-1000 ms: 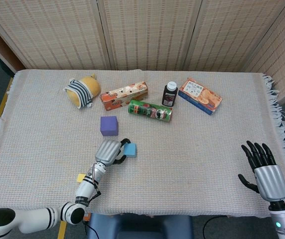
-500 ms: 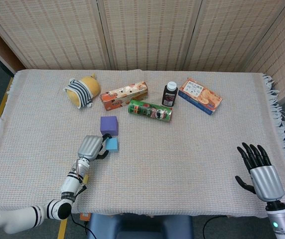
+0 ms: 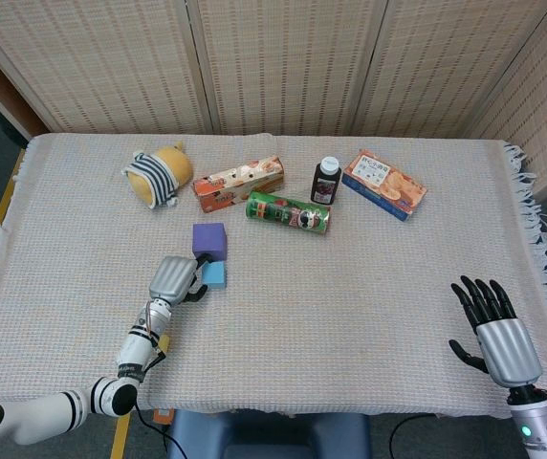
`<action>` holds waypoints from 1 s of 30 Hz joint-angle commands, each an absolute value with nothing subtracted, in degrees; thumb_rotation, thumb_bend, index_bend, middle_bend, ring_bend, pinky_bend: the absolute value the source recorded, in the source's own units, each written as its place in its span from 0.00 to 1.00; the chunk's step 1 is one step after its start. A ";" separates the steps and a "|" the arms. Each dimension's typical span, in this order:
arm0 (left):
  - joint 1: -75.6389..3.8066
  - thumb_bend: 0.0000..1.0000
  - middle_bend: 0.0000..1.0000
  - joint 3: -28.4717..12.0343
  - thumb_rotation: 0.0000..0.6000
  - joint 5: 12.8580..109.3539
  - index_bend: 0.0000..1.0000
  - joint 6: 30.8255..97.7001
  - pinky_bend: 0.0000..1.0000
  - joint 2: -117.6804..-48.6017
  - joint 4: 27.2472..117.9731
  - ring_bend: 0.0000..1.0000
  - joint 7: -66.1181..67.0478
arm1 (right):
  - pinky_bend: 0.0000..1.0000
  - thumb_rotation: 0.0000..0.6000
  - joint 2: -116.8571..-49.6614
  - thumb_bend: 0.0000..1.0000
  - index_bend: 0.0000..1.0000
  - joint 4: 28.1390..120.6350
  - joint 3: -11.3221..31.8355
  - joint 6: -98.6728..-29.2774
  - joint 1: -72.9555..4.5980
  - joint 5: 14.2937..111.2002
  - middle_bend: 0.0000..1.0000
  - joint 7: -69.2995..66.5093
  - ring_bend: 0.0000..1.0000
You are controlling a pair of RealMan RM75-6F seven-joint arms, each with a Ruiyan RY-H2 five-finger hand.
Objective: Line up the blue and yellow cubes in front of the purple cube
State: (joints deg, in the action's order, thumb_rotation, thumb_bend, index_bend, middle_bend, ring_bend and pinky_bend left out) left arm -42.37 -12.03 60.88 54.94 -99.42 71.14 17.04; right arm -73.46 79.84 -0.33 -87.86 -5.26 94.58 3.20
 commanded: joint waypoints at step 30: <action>-38.67 0.36 1.00 -7.97 1.00 66.64 0.19 59.37 1.00 -92.65 85.41 1.00 17.89 | 0.00 0.91 -71.85 0.01 0.00 82.47 -1.07 -87.56 -4.69 94.78 0.00 4.06 0.00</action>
